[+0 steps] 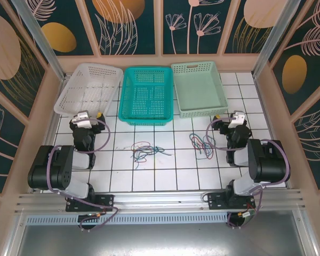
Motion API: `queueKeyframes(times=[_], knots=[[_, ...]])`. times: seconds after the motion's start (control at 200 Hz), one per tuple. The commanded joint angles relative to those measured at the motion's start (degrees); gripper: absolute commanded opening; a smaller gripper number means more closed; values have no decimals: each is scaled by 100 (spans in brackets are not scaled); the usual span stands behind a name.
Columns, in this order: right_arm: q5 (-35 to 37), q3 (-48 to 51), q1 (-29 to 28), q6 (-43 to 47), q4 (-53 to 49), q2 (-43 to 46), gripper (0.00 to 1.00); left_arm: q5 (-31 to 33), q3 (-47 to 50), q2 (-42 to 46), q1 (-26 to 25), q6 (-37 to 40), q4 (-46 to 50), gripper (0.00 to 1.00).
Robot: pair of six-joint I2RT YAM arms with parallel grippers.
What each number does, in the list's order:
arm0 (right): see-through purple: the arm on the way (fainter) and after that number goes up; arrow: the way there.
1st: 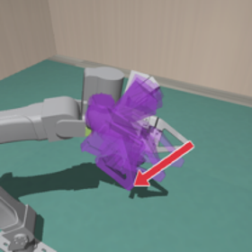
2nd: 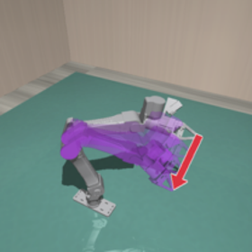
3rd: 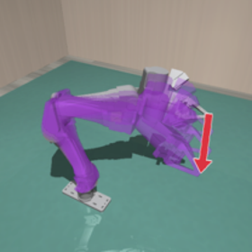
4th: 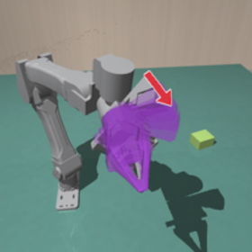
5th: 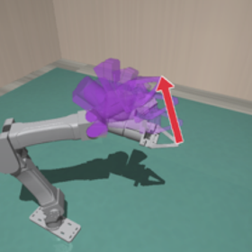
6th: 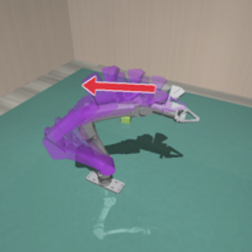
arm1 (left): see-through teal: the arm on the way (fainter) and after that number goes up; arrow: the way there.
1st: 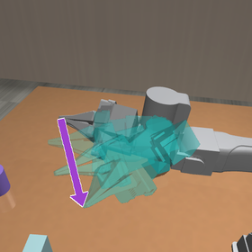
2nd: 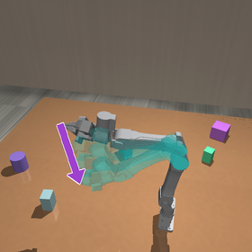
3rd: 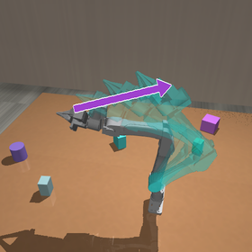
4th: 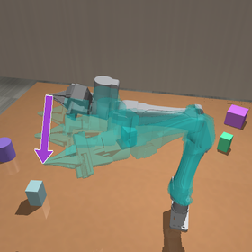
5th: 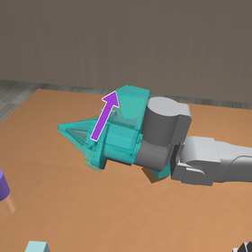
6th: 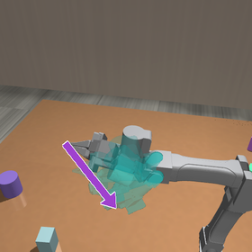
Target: Untangle the cables
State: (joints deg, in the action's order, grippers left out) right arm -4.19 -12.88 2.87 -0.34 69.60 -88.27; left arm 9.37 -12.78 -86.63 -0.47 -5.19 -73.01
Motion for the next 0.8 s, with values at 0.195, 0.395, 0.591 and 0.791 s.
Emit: queueKeyframes(times=[0.195, 0.395, 0.591, 0.791], knots=[[-51, -86, 3, -34, 121, 3, 99, -75, -67, -47, 21, 35, -22, 99], [-56, -93, 3, -29, 106, 6, 99, -75, -65, -50, 23, 34, -20, 99], [-56, -89, 2, -35, 105, 3, 98, -75, -49, -39, 21, 36, -31, 99], [-48, -94, 3, -36, 99, 15, 94, -129, -68, -15, 24, 51, 7, 99]])
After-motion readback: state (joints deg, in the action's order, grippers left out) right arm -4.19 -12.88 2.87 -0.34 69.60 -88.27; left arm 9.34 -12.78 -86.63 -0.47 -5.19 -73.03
